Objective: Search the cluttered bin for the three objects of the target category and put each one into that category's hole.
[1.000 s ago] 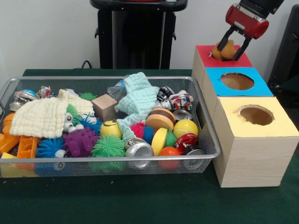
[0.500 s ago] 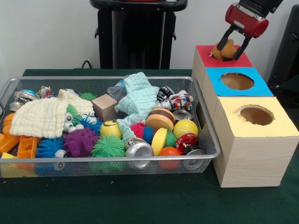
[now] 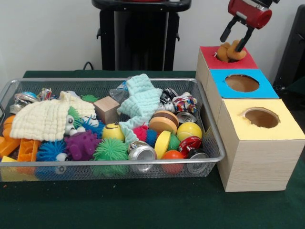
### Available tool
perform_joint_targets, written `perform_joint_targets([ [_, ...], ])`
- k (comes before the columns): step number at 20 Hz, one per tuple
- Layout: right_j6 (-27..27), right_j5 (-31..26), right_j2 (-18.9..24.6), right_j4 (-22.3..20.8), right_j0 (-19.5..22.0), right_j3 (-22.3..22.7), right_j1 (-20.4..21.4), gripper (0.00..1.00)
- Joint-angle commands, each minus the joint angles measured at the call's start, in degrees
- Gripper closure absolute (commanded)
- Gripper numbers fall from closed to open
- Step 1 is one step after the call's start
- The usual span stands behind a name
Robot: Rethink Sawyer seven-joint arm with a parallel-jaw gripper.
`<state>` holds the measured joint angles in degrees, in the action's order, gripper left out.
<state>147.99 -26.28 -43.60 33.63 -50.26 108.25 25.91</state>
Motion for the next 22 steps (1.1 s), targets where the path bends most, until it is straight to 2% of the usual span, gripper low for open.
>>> perform_joint_targets([
  [1, 5.78, -9.05, 2.28, -4.21, 3.13, 2.24, 2.91, 0.00],
  [12, 6.53, -6.43, 3.28, -6.20, 4.73, 4.04, 5.28, 0.00],
  [18, 6.77, -5.85, 3.79, -7.30, 5.30, 3.30, 5.24, 0.00],
  [19, 6.81, -5.95, 3.86, -7.64, 5.40, 3.01, 5.17, 1.00],
  [22, 7.32, -4.27, 3.58, -7.48, 5.09, 3.23, 4.94, 1.00],
])
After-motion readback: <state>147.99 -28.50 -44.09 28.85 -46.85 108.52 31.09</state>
